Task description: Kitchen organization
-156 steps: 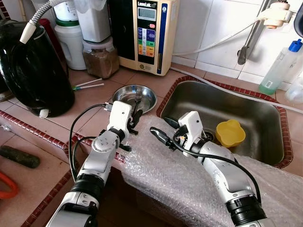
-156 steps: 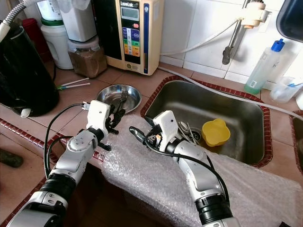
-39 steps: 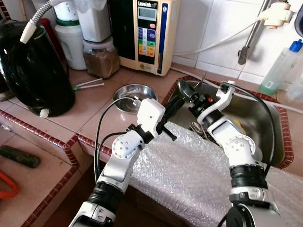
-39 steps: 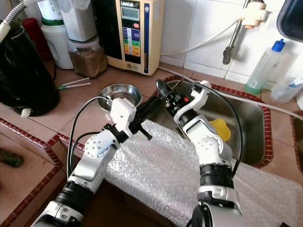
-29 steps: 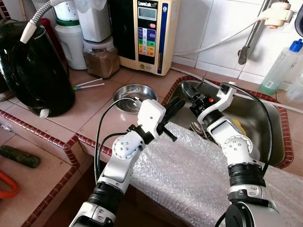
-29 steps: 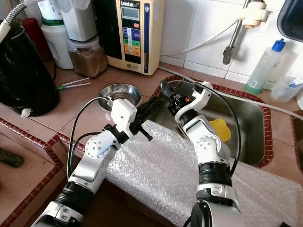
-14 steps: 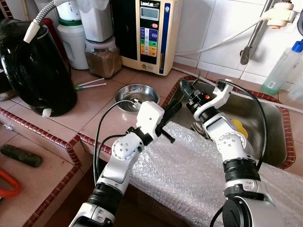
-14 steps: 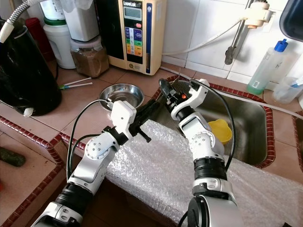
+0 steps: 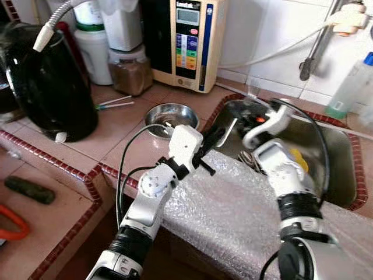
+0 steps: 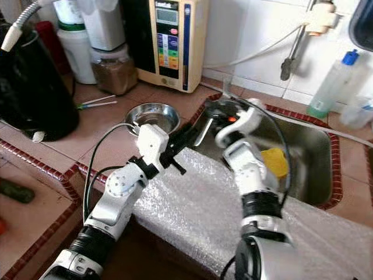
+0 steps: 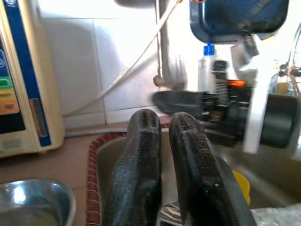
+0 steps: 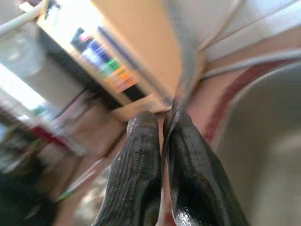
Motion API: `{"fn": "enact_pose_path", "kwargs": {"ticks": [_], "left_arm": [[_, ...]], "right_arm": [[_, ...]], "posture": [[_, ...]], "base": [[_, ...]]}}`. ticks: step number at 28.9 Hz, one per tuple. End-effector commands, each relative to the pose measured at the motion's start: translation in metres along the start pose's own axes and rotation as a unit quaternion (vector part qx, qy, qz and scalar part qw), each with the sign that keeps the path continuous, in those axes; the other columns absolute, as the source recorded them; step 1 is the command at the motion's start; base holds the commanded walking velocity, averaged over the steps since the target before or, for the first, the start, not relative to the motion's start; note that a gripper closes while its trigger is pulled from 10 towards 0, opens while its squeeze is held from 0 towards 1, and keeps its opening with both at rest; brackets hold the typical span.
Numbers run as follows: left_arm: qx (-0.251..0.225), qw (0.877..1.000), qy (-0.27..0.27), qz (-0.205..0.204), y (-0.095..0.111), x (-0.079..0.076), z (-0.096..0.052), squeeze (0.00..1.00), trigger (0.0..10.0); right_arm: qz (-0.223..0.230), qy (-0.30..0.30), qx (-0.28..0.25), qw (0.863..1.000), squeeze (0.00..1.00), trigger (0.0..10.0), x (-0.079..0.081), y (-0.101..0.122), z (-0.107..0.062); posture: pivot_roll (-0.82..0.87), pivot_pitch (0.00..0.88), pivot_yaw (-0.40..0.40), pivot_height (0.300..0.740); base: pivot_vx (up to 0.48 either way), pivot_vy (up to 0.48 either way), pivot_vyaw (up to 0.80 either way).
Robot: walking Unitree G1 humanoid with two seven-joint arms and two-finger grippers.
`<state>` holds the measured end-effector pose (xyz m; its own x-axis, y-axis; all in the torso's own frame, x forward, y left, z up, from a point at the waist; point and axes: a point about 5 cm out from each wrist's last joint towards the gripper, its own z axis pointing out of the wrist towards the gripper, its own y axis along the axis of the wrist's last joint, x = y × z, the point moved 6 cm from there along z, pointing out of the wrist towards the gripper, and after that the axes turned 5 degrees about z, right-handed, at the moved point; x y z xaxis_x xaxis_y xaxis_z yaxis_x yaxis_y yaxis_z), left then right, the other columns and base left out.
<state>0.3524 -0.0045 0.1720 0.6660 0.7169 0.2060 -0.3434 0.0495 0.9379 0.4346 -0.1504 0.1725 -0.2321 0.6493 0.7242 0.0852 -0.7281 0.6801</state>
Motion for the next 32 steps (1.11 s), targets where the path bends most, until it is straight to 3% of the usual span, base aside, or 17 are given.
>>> {"fn": "enact_pose_path", "kwargs": {"ticks": [1, 6, 9, 10, 11, 13, 16, 28, 32], "left_arm": [[-0.011, 1.000, -0.004, 0.007, 0.007, -0.002, 0.003, 1.00, 10.0], [-0.008, 1.000, -0.002, 0.013, 0.006, 0.000, 0.002, 1.00, 10.0], [0.000, 1.000, -0.006, 0.015, 0.003, 0.001, -0.001, 1.00, 10.0], [0.009, 1.000, -0.011, 0.017, 0.000, 0.001, -0.004, 1.00, 10.0], [0.009, 1.000, -0.011, 0.017, 0.000, 0.001, -0.004, 1.00, 10.0], [0.023, 0.999, -0.018, 0.019, -0.006, 0.001, -0.006, 1.00, 10.0], [0.057, 0.997, -0.046, 0.031, -0.019, -0.006, -0.012, 1.00, 10.0], [0.093, 0.991, -0.091, 0.028, -0.032, -0.018, -0.021, 1.00, 10.0], [0.098, 0.990, -0.098, 0.028, -0.034, -0.021, -0.022, 1.00, 10.0]], "right_arm": [[-0.024, -0.023, -0.008, 0.999, 0.00, 0.0, -0.006, 0.002, 0.001], [-0.037, -0.060, -0.017, 0.997, 0.00, 0.0, -0.021, 0.005, -0.001], [-0.089, -0.115, -0.015, 0.989, 0.00, 0.0, -0.041, 0.007, -0.006], [-0.132, -0.150, -0.005, 0.980, 0.00, 0.0, -0.055, 0.006, -0.010], [-0.132, -0.150, -0.005, 0.980, 0.00, 0.0, -0.055, 0.006, -0.010], [-0.181, -0.188, 0.009, 0.965, 0.00, 0.0, -0.070, 0.005, -0.016], [-0.199, -0.236, 0.019, 0.951, 0.00, 0.0, -0.091, 0.004, -0.026], [-0.239, -0.286, 0.071, 0.925, 0.00, 0.0, -0.117, -0.017, -0.044], [-0.228, -0.304, 0.094, 0.920, 0.00, 0.0, -0.126, -0.028, -0.051]], "posture": [[0.01, 0.000, -0.006, 0.740], [0.01, 0.000, -0.005, 0.740], [0.02, 0.000, -0.004, 0.740], [0.02, 0.000, -0.003, 0.740], [0.02, 0.000, -0.003, 0.740], [0.02, 0.000, -0.004, 0.740], [0.03, 0.000, -0.005, 0.740], [0.03, 0.000, 0.000, 0.740], [0.03, 0.000, 0.000, 0.740]], "base": [[0.000, 0.000, 0.00], [0.000, 0.000, 0.00], [0.000, 0.000, 0.00], [0.000, 0.000, 0.00], [0.000, 0.000, 0.00], [0.000, 0.000, 0.00], [0.000, 0.000, 0.00], [0.000, 0.000, 0.00], [0.000, 0.000, 0.00]]}}
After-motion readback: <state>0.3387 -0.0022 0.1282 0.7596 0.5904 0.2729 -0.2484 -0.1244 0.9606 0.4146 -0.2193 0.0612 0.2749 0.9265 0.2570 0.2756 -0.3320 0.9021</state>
